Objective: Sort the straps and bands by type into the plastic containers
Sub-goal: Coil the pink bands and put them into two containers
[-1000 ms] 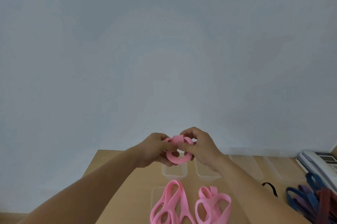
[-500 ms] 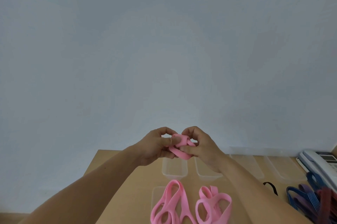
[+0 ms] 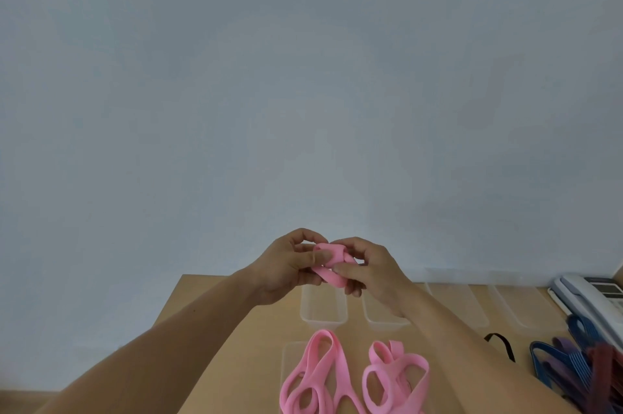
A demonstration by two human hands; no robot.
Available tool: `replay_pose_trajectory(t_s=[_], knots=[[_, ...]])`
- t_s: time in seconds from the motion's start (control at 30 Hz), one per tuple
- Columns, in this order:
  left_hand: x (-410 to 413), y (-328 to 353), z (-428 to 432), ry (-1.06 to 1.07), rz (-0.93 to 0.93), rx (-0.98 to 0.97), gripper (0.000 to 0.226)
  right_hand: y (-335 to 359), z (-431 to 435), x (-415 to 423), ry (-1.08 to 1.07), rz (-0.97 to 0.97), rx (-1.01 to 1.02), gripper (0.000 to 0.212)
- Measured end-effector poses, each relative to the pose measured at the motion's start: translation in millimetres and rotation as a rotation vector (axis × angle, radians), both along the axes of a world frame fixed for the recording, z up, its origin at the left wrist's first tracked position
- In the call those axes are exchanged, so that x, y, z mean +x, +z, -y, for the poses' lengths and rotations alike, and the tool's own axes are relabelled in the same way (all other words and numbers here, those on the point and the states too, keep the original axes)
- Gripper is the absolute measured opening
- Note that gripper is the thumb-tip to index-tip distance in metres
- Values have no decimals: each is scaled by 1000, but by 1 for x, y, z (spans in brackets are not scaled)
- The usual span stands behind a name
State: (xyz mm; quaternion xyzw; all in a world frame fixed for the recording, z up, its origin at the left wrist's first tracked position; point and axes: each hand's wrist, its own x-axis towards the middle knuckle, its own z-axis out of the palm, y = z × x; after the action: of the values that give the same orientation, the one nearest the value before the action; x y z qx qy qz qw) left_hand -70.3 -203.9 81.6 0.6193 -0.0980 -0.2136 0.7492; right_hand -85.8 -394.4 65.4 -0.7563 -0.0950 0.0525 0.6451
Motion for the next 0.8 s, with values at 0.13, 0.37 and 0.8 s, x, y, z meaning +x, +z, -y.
replay_pose_trajectory(t_s=[0.13, 0.37, 0.8], knots=[[2, -5, 0, 65, 55, 65, 19, 1, 4, 2, 85, -192, 185, 41], [2, -15, 2, 98, 234, 203, 23, -5, 5, 4, -46, -42, -20, 25], [18, -27, -18, 93, 131, 215, 20, -13, -7, 16, -134, -44, -74, 21]])
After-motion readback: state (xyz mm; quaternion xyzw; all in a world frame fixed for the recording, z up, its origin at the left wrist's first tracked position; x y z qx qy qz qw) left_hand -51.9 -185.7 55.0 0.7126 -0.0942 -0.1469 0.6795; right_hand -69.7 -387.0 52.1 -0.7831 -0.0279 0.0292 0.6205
